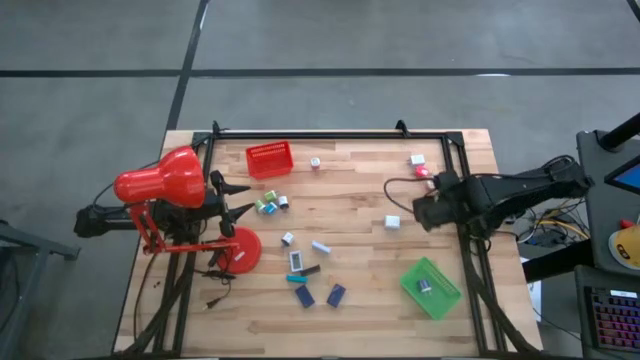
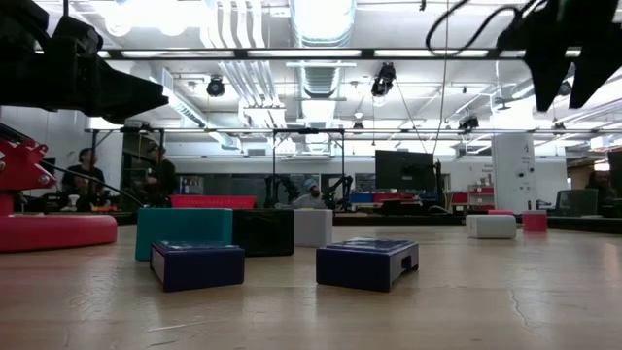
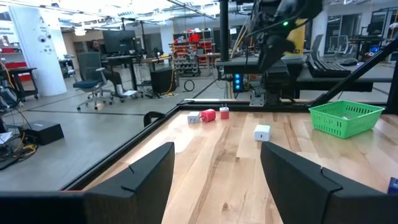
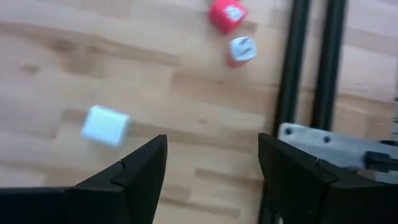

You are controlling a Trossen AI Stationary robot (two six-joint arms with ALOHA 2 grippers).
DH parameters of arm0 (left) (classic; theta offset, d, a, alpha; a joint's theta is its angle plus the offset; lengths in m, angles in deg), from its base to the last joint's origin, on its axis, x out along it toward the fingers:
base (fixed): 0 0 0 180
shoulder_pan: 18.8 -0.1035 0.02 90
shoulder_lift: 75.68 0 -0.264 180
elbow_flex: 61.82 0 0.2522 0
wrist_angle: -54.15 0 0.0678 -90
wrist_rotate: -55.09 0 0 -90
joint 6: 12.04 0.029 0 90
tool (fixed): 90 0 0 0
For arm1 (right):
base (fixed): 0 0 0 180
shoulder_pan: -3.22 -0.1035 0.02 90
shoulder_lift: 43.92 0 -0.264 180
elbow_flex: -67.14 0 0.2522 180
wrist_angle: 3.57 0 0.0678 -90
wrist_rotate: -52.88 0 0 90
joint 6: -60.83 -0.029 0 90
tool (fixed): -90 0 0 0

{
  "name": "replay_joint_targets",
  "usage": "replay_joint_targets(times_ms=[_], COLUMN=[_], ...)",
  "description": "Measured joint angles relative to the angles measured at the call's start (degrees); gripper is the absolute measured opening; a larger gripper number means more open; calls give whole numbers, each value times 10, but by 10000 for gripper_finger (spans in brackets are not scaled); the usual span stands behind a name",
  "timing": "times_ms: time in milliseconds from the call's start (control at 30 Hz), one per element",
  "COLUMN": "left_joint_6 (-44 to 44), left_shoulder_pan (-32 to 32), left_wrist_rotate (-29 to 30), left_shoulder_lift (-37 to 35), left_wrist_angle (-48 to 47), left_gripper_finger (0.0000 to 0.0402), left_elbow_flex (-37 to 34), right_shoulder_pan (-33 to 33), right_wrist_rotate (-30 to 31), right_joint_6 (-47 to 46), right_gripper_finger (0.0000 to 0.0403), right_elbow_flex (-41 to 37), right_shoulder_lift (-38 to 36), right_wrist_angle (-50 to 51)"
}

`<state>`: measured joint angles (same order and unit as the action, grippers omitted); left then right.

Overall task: Pick & Place Office items
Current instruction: Put the right pink white charger adapter into the green bin

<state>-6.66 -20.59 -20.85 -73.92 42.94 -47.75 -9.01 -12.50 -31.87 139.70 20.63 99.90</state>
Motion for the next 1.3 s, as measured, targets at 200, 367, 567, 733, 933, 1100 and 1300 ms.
replay_joint_targets(times_ms=[200, 367, 567, 733, 933, 1100, 1300], left_joint_6=[0, 0, 0, 0, 0, 0, 0], left_shoulder_pan=[0, 0, 0, 0, 0, 0, 0], left_wrist_rotate=[0, 0, 0, 0, 0, 0, 0], left_shoulder_lift=[0, 0, 0, 0, 0, 0, 0], left_wrist_angle=[0, 0, 0, 0, 0, 0, 0], left_gripper_finger=[245, 245, 245, 245, 245, 245, 245], left_elbow_flex=[0, 0, 0, 0, 0, 0, 0], right_shoulder_pan=[105, 198, 321, 400, 455, 488, 504], right_wrist_rotate=[0, -16, -84, -105, -130, -132, -134], right_joint_6=[88, 204, 333, 400, 475, 481, 469], right_gripper_finger=[244, 244, 244, 244, 244, 244, 244], right_elbow_flex=[-20, -20, -22, -28, -63, -105, -161], right_shoulder_lift=[5, 5, 5, 5, 5, 6, 6], right_wrist_angle=[-45, -92, -113, -131, -200, -240, -292])
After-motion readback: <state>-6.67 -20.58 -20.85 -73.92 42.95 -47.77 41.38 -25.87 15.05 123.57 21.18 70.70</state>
